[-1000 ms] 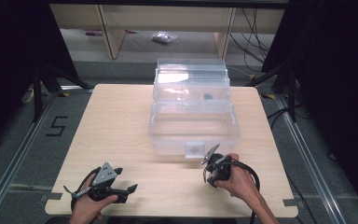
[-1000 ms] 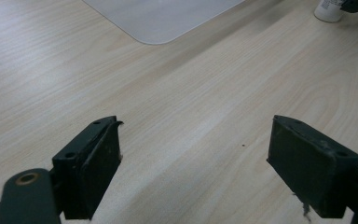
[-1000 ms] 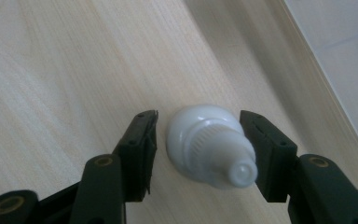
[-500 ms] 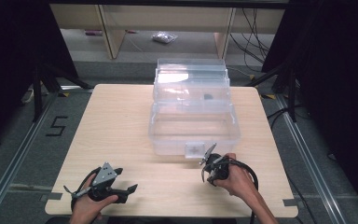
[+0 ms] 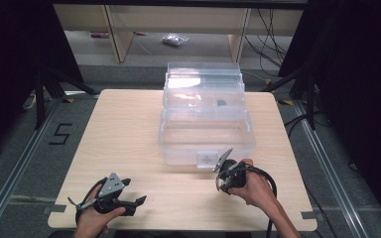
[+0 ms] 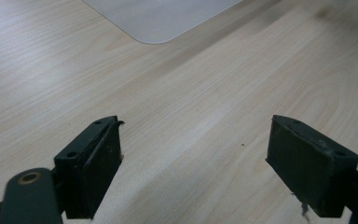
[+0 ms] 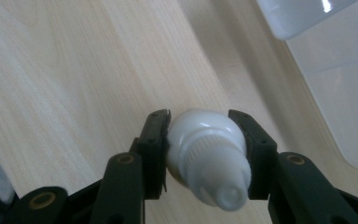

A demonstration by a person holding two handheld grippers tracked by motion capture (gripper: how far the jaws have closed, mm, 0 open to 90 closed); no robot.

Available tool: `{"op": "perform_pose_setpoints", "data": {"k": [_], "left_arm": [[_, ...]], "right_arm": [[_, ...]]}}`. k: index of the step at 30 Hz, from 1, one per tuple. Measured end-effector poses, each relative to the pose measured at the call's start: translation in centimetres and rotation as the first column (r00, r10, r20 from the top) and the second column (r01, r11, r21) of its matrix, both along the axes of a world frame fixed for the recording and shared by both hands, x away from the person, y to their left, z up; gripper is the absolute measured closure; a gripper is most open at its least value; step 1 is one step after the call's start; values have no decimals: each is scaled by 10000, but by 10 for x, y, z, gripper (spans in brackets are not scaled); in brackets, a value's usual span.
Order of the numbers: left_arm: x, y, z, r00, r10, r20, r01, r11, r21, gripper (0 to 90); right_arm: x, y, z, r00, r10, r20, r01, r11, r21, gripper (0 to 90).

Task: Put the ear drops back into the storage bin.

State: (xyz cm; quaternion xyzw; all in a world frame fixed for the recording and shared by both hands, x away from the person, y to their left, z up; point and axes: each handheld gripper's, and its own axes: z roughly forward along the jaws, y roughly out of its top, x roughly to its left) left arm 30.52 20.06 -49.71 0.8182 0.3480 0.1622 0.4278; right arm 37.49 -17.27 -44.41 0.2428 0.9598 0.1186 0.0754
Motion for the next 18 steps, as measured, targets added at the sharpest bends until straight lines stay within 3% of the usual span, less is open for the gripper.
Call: {"op": "perform_pose_setpoints", "data": {"k": [13,14,18], "left_arm": [[0,0,0,10000,18,-13,-18,10000,-53,170],[0,0,0,10000,1,-8,-1,10000,-39,170],[0,0,0,10000,26,-14,-26,10000,-61,170]], "right_arm": [[0,-11,28,10000,-68,71,66,9997,233,601],[1,-12,30,9998,174,95,-176,9996,238,601],[3,-16,41,9997,-98,215,92,9996,264,601]]}}
